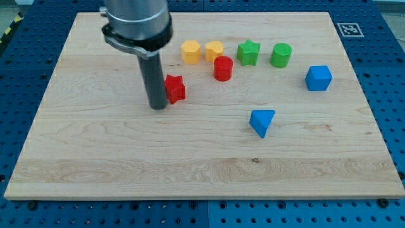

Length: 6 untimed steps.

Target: Move the red star to the bottom right side of the red circle

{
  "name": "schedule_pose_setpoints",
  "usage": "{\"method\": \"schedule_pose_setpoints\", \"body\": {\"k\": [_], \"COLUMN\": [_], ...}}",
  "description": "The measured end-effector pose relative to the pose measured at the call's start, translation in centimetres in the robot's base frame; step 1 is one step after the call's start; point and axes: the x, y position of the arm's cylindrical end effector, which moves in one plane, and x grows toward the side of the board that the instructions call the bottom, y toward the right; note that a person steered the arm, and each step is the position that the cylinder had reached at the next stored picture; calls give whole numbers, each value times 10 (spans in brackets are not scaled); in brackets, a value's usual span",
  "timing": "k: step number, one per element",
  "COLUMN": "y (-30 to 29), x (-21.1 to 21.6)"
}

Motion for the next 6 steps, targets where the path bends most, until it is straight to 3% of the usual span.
{"method": "schedule_pose_setpoints", "body": {"k": [1, 3, 5, 6], "y": [18, -40, -29, 4], "x": [0, -16, -32, -33]}}
